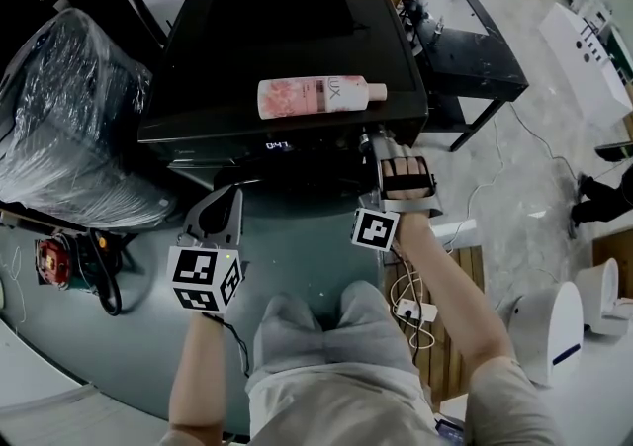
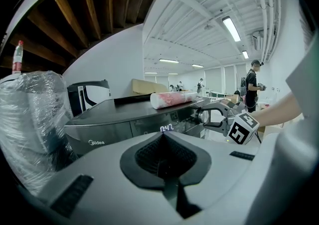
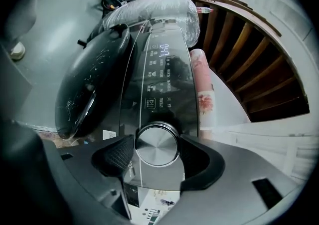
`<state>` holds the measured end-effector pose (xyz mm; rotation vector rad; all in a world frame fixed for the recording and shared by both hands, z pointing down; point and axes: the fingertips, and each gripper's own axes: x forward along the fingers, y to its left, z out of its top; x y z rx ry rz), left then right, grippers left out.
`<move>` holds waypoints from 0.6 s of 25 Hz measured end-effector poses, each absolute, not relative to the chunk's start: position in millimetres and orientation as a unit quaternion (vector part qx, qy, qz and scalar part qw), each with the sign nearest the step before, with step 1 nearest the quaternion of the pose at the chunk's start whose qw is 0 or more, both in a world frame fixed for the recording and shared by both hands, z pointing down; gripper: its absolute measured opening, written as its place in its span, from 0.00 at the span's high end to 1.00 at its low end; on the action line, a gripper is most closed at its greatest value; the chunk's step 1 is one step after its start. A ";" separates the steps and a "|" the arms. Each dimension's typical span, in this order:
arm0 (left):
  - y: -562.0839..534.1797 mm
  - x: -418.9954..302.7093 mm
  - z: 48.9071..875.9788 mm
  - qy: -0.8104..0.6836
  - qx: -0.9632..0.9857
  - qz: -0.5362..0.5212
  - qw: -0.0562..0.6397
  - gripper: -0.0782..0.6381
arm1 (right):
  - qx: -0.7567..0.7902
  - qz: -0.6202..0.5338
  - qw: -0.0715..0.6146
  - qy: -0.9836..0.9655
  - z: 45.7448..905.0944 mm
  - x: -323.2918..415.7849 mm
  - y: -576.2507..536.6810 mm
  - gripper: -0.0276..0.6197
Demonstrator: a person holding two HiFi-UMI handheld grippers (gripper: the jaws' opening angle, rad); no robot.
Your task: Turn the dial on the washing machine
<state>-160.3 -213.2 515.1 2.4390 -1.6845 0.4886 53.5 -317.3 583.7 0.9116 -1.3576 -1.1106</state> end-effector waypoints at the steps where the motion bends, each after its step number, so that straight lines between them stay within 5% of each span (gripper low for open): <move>1: -213.3 -160.2 515.7 -0.559 0.810 0.163 0.069 0.86 | 0.388 -0.469 0.546 -0.576 583.1 53.5 -317.3 0.49; 15: -214.0 -169.3 516.6 -0.577 0.795 0.153 0.104 0.86 | 0.469 -0.375 0.457 -0.656 571.6 59.9 -322.7 0.50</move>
